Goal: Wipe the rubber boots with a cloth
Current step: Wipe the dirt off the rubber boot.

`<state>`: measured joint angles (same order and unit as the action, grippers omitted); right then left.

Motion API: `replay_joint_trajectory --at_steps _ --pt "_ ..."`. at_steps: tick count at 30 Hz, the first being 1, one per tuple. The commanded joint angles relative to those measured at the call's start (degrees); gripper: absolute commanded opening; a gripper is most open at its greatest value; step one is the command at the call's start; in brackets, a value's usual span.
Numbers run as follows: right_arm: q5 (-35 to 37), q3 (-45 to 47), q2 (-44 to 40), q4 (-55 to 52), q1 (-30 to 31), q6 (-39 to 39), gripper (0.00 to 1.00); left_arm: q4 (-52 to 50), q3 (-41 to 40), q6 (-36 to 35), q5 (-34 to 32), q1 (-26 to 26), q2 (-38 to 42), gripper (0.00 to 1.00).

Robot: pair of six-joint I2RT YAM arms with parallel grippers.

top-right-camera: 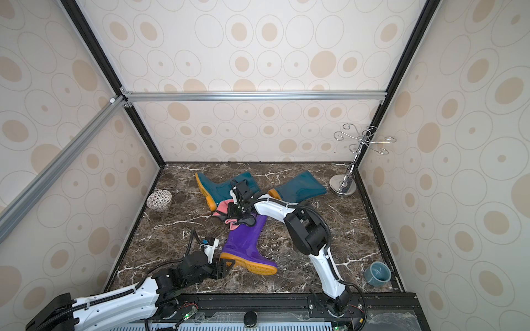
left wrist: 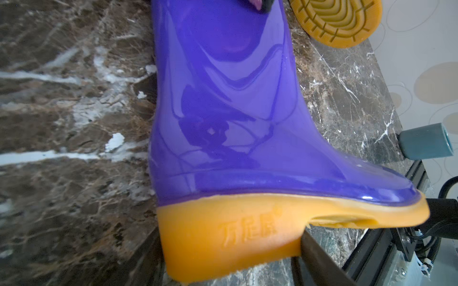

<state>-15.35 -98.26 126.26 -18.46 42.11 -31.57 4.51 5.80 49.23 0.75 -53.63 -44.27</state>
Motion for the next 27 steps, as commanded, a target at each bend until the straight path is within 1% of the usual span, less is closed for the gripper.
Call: replay_joint_trajectory --at_steps 1,3,5,9,14,15,18,19,21,24,27 --pt "6.28 -1.84 1.71 -3.95 -1.74 3.99 0.0 -3.7 -0.97 -1.69 -0.22 -0.08 0.23 0.69" --pt "5.22 -2.88 1.4 -5.78 -1.7 5.36 0.0 -3.73 -0.97 -1.64 -0.25 -0.12 0.32 0.69" --pt "4.13 -1.12 -0.6 -5.75 -0.82 6.13 0.0 -3.72 -0.97 -1.6 -0.35 -0.05 0.33 0.69" --pt "0.96 10.86 -8.93 0.07 2.77 4.38 0.0 -3.85 -0.89 -1.65 -0.45 0.07 0.33 0.69" --pt "-2.94 27.56 -18.53 8.11 5.24 -1.7 0.0 -3.96 -1.01 -1.45 -0.8 -0.08 0.52 0.69" --pt "-2.49 29.82 -20.26 7.63 5.58 -2.23 0.0 -3.9 -0.96 -1.42 -0.75 -0.06 0.35 0.69" --pt "-0.06 34.55 -25.71 2.93 7.67 -0.04 0.0 -4.07 -0.64 -1.42 -0.8 -0.08 -0.27 0.69" --pt "-0.39 36.59 -27.66 1.62 8.19 0.36 0.0 -4.24 -0.62 -1.5 -0.92 -0.06 -0.29 0.69" --pt "-0.6 40.23 -31.07 -1.51 8.35 0.45 0.0 -4.39 -0.62 -1.3 -1.16 -0.06 -0.12 0.69" --pt "2.28 45.87 -37.04 -7.21 8.34 1.29 0.0 -4.88 -0.62 -0.98 -1.67 -0.03 0.49 0.69" --pt "3.68 50.65 -43.98 -11.65 8.34 1.65 0.0 -5.29 -0.62 -0.94 -1.81 -0.04 1.02 0.69"
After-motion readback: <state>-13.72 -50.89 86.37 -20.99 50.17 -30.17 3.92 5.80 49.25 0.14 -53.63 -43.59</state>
